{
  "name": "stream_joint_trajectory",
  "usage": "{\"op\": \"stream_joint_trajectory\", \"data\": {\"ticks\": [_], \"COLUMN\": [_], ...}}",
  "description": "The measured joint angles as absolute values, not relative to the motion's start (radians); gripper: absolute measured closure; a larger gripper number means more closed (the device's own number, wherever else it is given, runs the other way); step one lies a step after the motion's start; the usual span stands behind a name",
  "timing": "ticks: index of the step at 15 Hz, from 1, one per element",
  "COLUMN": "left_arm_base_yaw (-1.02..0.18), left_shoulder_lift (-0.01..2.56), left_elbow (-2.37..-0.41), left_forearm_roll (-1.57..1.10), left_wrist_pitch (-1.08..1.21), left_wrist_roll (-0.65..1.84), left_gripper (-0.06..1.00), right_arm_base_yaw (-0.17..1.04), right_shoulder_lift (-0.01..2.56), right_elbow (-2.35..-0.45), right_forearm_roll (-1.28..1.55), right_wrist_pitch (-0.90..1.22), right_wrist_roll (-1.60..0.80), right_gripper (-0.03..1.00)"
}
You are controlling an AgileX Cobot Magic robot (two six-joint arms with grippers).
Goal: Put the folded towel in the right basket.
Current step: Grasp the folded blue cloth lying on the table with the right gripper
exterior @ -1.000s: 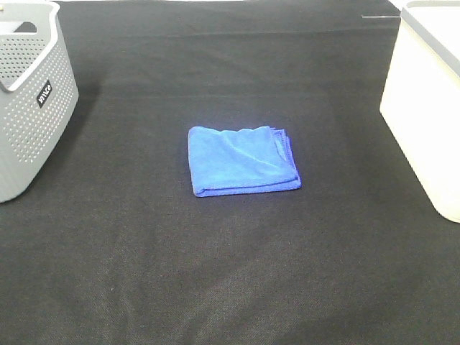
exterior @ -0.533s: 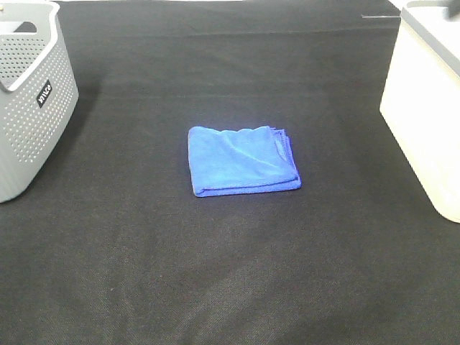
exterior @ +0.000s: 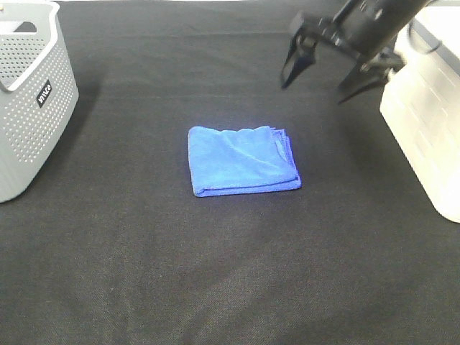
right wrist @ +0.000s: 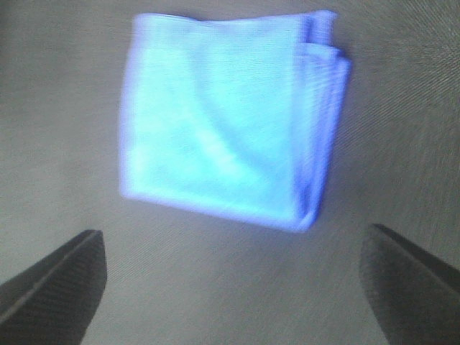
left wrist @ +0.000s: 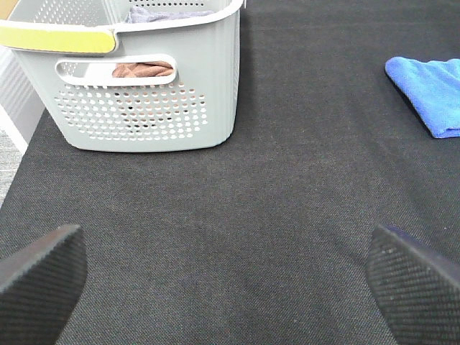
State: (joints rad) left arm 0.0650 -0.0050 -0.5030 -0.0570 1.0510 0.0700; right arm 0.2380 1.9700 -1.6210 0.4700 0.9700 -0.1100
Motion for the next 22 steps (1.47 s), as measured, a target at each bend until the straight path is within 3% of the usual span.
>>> {"op": "stream_joint_trajectory", "data": {"ticks": [4,8,18,22], "left_arm_base_yaw": [0.065,0.065,0.065,0.065], "left_shoulder_lift": [-0.005,-0.005,-0.005,-0.005], "left_elbow": [-0.503,-0.503,-0.503,-0.503], "left_forearm_roll": [-0.057,-0.057,-0.057,-0.054], "left_wrist_pitch": [1.051,1.051,1.051,1.051], "left_wrist_roll": [0.070,0.070,0.070,0.070], "left_gripper": [-0.05,-0.05,-0.05,-0.05], "right_arm_base_yaw": [0.222,0.222,0.216,0.288], "right_shoulder_lift": [2.201,2.328,2.423,2.462], "right_elbow": [-1.770,-1.803,-1.827,-1.835], "right_forearm_roll": [0.469,0.472,0.622,0.767], "right_wrist_pitch": [0.982,0.979,0.966,0.961], "right_wrist_roll": [-0.130,-0.130,-0.161,-0.210], "right_gripper": [0.06,0.10,0.12,0.15]}}
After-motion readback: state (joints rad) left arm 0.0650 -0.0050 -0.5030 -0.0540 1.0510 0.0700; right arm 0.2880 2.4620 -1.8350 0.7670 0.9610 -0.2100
